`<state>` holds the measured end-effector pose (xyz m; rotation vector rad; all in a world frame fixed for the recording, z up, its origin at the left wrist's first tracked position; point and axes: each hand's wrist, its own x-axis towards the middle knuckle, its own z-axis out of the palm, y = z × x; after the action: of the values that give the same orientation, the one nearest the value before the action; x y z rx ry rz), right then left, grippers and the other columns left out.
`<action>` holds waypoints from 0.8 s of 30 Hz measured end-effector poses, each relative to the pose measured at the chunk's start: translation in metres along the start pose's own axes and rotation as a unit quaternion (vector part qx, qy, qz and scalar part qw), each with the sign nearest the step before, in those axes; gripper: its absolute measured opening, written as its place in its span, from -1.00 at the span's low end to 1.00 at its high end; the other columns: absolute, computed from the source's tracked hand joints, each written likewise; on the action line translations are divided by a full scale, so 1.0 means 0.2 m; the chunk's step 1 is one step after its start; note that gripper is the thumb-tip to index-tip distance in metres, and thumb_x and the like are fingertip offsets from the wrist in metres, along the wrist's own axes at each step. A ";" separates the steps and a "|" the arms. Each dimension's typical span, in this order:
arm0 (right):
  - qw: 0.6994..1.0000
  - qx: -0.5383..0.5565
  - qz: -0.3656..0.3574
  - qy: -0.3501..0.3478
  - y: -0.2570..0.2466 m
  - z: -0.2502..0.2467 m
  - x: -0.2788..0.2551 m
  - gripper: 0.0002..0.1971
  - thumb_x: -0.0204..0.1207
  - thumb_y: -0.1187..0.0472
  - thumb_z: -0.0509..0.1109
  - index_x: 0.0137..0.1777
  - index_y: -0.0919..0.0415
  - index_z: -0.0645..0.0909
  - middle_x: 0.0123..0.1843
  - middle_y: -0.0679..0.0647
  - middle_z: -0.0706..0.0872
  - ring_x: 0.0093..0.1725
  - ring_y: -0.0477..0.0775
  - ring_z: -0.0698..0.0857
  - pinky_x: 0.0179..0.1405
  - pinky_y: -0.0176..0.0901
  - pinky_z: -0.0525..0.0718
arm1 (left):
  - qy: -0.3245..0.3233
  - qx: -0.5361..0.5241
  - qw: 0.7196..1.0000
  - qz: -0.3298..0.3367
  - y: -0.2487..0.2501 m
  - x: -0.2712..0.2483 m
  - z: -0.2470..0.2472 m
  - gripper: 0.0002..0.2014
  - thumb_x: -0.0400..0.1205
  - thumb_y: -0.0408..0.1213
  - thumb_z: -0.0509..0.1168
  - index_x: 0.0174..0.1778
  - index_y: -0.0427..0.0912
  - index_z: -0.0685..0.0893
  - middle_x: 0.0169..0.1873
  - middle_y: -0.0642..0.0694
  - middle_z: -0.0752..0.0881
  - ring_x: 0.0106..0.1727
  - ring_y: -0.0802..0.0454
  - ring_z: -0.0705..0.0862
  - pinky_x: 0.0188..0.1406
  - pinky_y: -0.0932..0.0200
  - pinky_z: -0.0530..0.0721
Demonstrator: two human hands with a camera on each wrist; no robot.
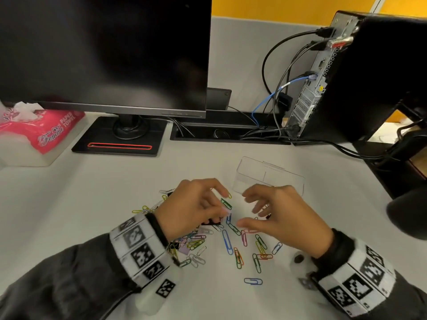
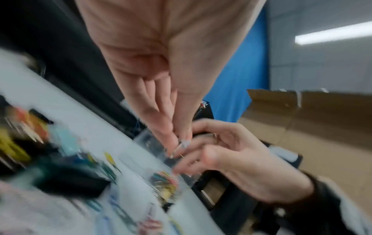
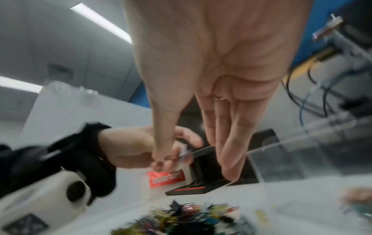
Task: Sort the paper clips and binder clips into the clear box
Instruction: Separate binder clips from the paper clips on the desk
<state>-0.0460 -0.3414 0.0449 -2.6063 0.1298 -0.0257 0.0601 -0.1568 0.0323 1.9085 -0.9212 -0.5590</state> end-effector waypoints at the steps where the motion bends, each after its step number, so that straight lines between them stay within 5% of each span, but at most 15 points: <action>1: 0.998 0.059 0.010 -0.006 -0.03 0.01 0.00 -0.45 0.22 -0.19 0.59 0.20 -0.08 0.58 -0.03 -0.18 0.75 -0.19 -0.22 0.74 -0.12 -0.30 0.76 | 0.008 -0.047 0.999 -0.013 0.01 0.03 0.02 -0.73 0.46 -0.25 0.53 0.03 -0.10 0.65 -0.29 -0.09 0.84 -0.32 0.00 0.79 -0.34 0.23 0.72; 5: 0.989 0.139 0.026 0.030 -0.04 0.04 0.04 -0.64 0.26 0.05 0.64 0.01 0.03 0.63 -0.31 -0.04 0.82 -0.34 -0.19 0.78 -0.08 -0.17 0.76 | -0.007 -0.111 0.993 -0.048 0.02 0.12 0.08 -0.58 0.39 -0.11 0.57 0.10 -0.04 0.60 -0.29 -0.12 0.85 -0.32 -0.04 0.77 -0.27 0.14 0.72; 8: 0.988 0.144 0.049 0.032 0.00 0.03 0.05 -0.83 0.36 0.21 0.59 -0.14 0.16 0.65 -0.38 0.02 0.81 -0.40 -0.17 0.78 -0.12 -0.15 0.78 | 0.009 -0.036 0.999 -0.040 0.01 0.14 0.08 -0.59 0.38 -0.07 0.56 0.08 -0.05 0.61 -0.36 -0.06 0.84 -0.30 0.01 0.80 -0.23 0.21 0.75; 15: 0.997 0.076 0.025 0.008 0.11 0.07 0.05 -0.89 0.36 0.20 0.58 -0.15 0.07 0.73 -0.28 -0.04 0.78 -0.31 -0.13 0.77 -0.17 -0.14 0.77 | -0.072 -0.048 0.995 -0.050 -0.04 0.14 0.12 -0.68 0.46 -0.41 0.52 0.10 -0.14 0.65 -0.21 -0.10 0.85 -0.19 0.04 0.82 -0.09 0.19 0.78; 19: 0.999 0.010 0.017 -0.048 0.11 0.08 0.05 -0.87 0.39 0.19 0.55 -0.07 0.08 0.72 -0.21 -0.06 0.76 -0.27 -0.12 0.73 -0.18 -0.32 0.70 | -0.046 0.176 0.983 -0.009 -0.06 0.14 0.06 -0.77 0.52 -0.38 0.44 0.05 -0.06 0.70 -0.09 0.09 0.76 -0.16 0.15 0.72 -0.16 0.34 0.62; 22: 0.996 -0.011 -0.027 -0.084 0.05 0.11 0.05 -0.79 0.36 -0.01 0.55 -0.09 0.08 0.76 -0.22 -0.06 0.74 -0.28 -0.13 0.67 -0.26 -0.43 0.58 | -0.057 0.357 0.933 0.005 -0.06 0.12 0.00 -0.80 0.54 -0.14 0.41 0.06 0.11 0.67 0.02 0.15 0.59 0.02 0.13 0.59 -0.16 0.20 0.49; 24: 0.992 -0.047 -0.054 -0.104 0.00 0.16 0.07 -0.78 0.38 -0.06 0.52 -0.10 0.06 0.75 -0.21 -0.05 0.69 -0.27 -0.11 0.63 -0.21 -0.29 0.63 | -0.086 0.421 0.903 0.004 -0.06 0.11 0.00 -0.75 0.52 -0.03 0.41 0.11 0.14 0.66 0.12 0.11 0.54 0.16 0.08 0.53 -0.13 0.16 0.46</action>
<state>-0.0306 -0.3267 0.0166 -2.6877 -0.0861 0.2195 0.0780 -0.1702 0.0213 2.6437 -1.4432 -0.3401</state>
